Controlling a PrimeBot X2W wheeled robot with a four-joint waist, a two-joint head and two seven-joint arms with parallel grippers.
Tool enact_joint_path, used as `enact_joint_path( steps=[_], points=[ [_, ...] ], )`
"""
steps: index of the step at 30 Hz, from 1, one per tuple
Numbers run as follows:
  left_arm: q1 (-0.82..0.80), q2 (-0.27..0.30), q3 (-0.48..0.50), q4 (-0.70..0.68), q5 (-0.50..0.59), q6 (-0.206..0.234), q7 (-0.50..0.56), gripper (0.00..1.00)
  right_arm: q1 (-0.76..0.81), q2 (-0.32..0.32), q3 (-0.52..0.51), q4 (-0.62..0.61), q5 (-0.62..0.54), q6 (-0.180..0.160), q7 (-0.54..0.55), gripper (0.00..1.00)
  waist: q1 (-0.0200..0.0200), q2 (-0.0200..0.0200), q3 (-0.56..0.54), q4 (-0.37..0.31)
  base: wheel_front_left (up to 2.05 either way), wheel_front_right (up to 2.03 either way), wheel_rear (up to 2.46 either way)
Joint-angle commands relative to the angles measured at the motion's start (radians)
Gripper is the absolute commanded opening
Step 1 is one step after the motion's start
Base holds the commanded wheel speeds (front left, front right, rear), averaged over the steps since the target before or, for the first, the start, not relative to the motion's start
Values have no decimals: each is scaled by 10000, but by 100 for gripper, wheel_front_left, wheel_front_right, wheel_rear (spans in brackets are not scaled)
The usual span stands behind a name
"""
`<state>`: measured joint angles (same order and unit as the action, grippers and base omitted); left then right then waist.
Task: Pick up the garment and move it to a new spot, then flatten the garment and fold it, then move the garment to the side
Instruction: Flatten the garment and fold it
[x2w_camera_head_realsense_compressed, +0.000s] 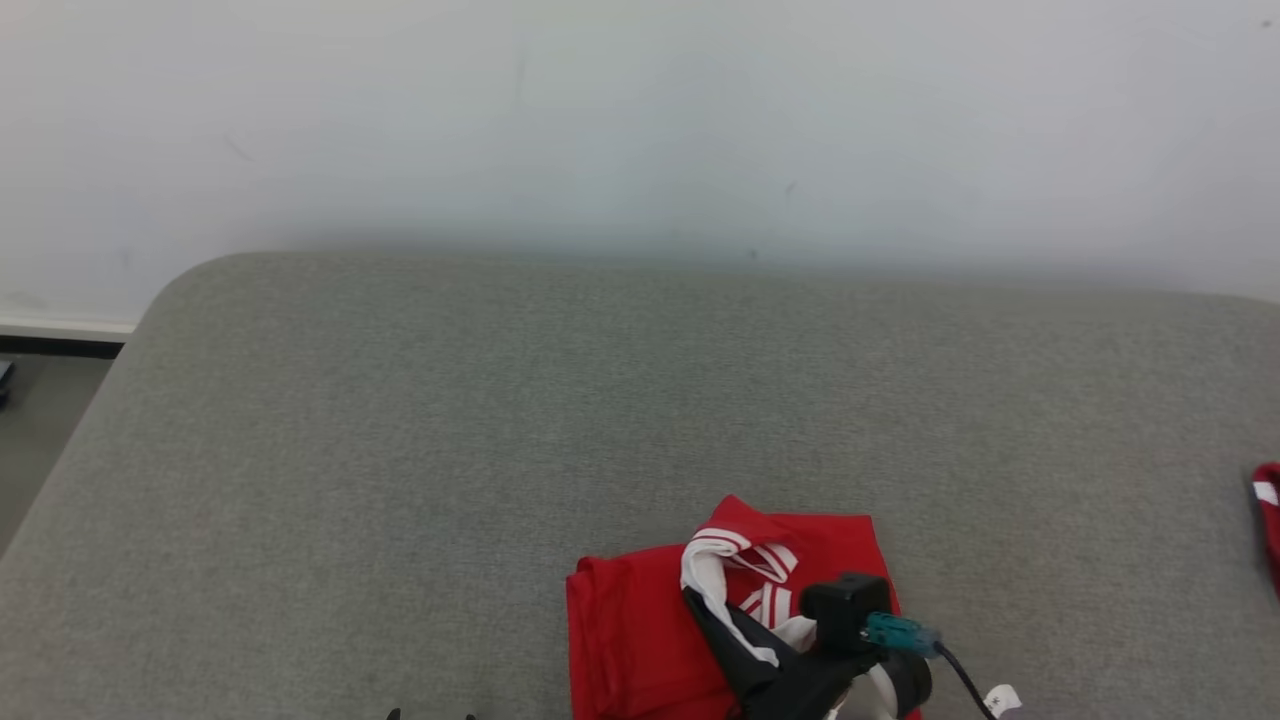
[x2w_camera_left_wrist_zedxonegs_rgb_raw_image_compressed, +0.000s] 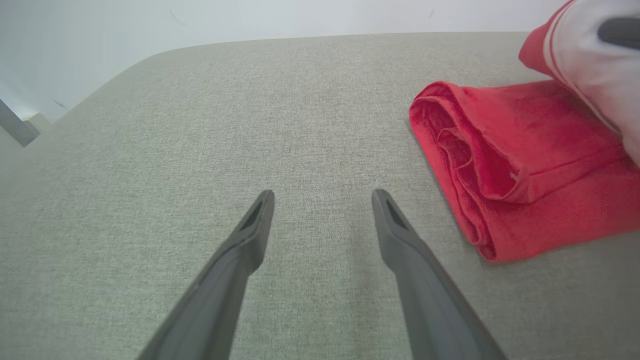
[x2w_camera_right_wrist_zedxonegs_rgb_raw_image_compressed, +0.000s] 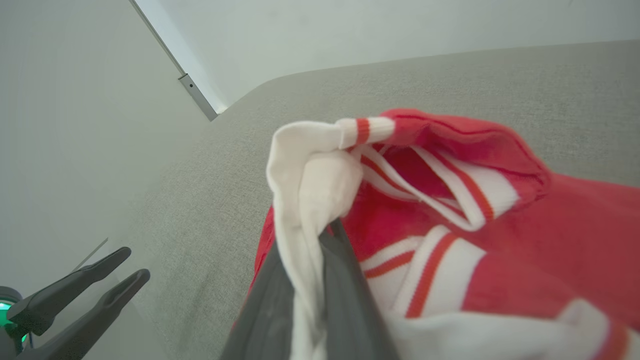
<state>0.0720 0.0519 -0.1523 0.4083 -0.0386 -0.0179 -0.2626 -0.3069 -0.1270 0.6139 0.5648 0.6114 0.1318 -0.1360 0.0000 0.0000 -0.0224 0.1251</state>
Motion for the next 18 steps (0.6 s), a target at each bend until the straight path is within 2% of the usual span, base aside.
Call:
enact_joint_path(
  steps=[1, 3, 5, 6, 13, 18],
  points=[
    [45, -12, 41, 33, 50, -15, -29, 100, -199, 154, 261, 176, 97, -24, -49, 0, 0, 0, -28, 352, 0, 0, 0],
    [70, -10, 59, 53, 65, -38, -29, 100, -343, 253, 502, 390, 141, -24, -97, 0, 0, 0, -44, 456, 0, 0, 0],
    [71, -11, 67, 74, 82, -52, -29, 100, -470, 353, 650, 636, 231, -24, -184, 30, 0, 0, -58, 517, 0, 0, 0],
    [65, -11, 68, 81, 97, -53, -29, 100, -546, 406, 733, 716, 250, -24, -290, 100, 0, 0, -62, 549, 0, 0, 0],
    [134, -13, 154, 50, 42, 24, -29, 100, -812, 468, 630, 920, 363, -24, -1065, 100, 0, 0, -120, 454, 0, 0, 0],
    [145, -15, 181, -15, 25, 61, -29, 100, -824, 209, -89, 946, -71, -24, -1288, 100, 0, 0, -144, 186, 0, 0, 0]
  ],
)
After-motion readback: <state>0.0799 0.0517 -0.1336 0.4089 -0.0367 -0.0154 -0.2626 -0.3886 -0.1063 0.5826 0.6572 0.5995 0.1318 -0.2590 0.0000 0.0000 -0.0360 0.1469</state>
